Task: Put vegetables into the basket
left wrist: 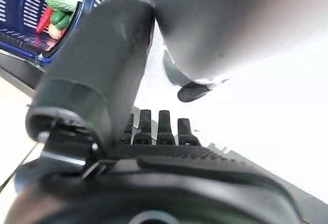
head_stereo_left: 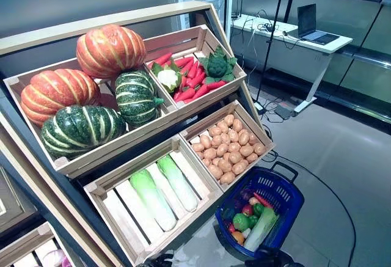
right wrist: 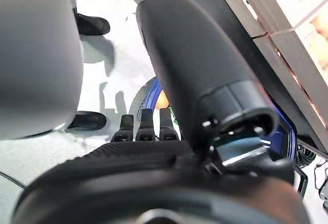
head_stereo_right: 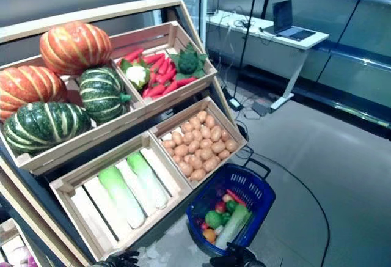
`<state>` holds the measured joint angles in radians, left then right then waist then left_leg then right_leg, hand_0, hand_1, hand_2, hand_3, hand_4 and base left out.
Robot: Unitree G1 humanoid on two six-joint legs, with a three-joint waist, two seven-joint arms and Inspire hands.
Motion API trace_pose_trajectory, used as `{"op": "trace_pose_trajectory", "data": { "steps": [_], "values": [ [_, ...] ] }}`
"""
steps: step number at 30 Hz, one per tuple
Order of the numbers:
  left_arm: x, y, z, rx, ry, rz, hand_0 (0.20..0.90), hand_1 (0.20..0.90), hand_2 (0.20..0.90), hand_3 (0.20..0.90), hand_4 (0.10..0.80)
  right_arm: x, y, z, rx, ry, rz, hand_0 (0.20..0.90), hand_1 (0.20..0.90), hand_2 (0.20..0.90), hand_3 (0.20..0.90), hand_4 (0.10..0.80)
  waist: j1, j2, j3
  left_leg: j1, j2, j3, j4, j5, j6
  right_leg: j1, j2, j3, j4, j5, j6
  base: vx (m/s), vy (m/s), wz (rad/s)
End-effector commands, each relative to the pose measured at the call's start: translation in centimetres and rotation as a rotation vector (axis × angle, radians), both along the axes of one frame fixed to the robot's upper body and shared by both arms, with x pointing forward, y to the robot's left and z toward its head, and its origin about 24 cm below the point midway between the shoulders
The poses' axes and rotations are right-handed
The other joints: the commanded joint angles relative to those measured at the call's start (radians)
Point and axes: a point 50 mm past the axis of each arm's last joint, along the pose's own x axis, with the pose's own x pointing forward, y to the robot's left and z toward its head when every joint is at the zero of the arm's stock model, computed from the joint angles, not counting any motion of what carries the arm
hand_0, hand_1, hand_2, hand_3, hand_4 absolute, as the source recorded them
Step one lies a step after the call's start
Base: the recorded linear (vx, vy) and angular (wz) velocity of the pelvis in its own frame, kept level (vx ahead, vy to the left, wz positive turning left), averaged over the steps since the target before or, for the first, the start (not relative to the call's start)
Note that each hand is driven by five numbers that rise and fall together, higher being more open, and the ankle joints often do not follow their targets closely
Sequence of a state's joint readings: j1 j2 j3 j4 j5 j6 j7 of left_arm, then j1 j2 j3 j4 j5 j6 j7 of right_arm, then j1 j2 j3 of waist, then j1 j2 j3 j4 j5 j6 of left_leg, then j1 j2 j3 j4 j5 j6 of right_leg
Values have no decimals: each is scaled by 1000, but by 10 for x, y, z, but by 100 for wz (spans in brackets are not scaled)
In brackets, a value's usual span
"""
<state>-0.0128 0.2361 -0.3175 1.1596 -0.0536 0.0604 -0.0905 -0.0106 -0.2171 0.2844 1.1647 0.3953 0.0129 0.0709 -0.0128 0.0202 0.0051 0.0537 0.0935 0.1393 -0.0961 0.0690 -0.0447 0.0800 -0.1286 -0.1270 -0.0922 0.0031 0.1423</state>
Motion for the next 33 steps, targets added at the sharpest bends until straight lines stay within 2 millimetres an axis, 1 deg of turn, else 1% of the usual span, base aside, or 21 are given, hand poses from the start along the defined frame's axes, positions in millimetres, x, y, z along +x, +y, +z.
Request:
{"op": "trace_pose_trajectory", "data": {
  "steps": [1, 11, 16, 22, 30, 33],
  "values": [
    [27, -1, 6, -2, -57, -35, 900, 900, 900, 900, 800, 32, 5, 9, 26, -111, 45, 900, 900, 900, 900, 800, 15, -25, 53, 24, -11, -18, 9, -70, 10, 0, -45, -36, 27, 22, 4, 0, 0, 0],
    [30, -1, 7, 2, -66, -4, 900, 900, 900, 900, 800, 30, 4, 8, 19, -97, 59, 900, 900, 900, 900, 800, 11, -26, 50, 22, -14, -23, 9, -69, 9, -1, -42, -36, 22, 25, 4, -1, 1, 1],
    [30, -2, 7, 3, -62, -22, 900, 900, 900, 900, 800, 30, 5, 8, 19, -96, 73, 900, 900, 900, 900, 800, 11, -26, 52, 19, -14, -22, 9, -67, 10, -4, -40, -36, 23, 27, 3, 0, 0, 0],
    [33, -3, 8, 10, -69, -68, 900, 900, 900, 900, 800, 33, 7, 9, 16, -102, 121, 900, 900, 900, 900, 800, 11, -27, 51, 15, -17, -19, 9, -69, 12, -8, -43, -37, 22, 31, 6, -19, 11, 1],
    [35, -3, 8, 18, -75, -64, 900, 900, 900, 900, 800, 35, 13, 9, 16, -98, 190, 900, 900, 900, 900, 800, 6, -27, 47, 18, -23, -21, 9, -70, 12, -8, -43, -32, 11, 41, 9, -52, 2, 0],
    [35, -3, 8, 14, -78, -59, 900, 900, 900, 900, 800, 34, 11, 9, 2, -90, 196, 900, 900, 900, 900, 800, 6, -26, 47, 15, -22, -17, 9, -67, 13, -10, -40, -28, 13, 40, 8, -53, -5, 0]
  ]
}}
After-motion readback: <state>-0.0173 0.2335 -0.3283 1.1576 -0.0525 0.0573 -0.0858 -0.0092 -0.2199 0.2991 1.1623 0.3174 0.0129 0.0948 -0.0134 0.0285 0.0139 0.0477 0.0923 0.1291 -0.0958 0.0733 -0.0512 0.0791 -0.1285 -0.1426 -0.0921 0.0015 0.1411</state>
